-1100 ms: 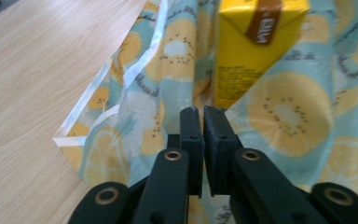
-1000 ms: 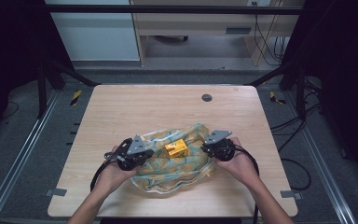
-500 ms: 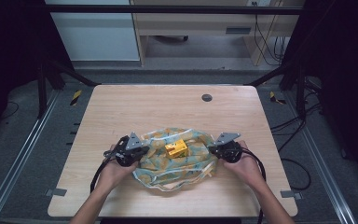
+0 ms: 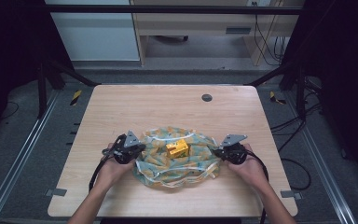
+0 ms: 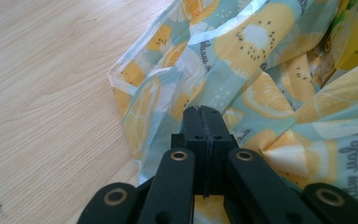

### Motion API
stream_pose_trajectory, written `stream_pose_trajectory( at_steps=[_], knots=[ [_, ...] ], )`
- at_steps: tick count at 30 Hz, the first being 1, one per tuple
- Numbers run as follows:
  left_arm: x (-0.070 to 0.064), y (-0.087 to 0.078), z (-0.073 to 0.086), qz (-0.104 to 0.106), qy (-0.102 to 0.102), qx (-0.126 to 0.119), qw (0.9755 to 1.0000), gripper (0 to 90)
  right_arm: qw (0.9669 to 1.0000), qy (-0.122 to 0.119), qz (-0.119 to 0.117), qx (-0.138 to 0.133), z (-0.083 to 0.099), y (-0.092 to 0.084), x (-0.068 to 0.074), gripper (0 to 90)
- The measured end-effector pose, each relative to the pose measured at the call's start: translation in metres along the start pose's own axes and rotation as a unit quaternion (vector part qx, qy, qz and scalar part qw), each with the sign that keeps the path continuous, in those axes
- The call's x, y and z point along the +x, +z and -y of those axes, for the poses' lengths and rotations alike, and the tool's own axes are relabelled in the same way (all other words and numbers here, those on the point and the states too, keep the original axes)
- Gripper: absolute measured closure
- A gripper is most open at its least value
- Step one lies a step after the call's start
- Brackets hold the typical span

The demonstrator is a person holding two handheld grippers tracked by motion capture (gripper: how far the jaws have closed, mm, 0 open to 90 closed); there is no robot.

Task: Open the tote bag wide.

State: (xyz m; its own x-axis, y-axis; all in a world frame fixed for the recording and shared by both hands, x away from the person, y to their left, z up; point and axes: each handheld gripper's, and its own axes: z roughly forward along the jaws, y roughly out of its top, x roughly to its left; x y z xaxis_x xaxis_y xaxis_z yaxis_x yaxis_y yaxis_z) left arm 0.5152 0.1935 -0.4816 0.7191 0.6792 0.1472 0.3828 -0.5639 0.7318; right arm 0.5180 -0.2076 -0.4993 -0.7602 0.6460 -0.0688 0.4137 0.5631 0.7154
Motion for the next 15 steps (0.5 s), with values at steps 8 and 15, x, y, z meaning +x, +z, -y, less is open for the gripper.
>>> stream_pose_trajectory(
  at_steps=[8,15],
  knots=[
    [0.0006,0.0047,0.0033,-0.002,-0.001,0.012,0.9999,90.0,0.9999,0.007,-0.009,-0.013,0.0065,-0.0023,-0.0077,90.0],
    [0.0013,0.0082,0.0044,0.002,-0.008,0.019,0.9998,90.0,0.9997,0.008,-0.015,-0.018,0.0088,-0.0031,-0.0099,90.0]
  ],
)
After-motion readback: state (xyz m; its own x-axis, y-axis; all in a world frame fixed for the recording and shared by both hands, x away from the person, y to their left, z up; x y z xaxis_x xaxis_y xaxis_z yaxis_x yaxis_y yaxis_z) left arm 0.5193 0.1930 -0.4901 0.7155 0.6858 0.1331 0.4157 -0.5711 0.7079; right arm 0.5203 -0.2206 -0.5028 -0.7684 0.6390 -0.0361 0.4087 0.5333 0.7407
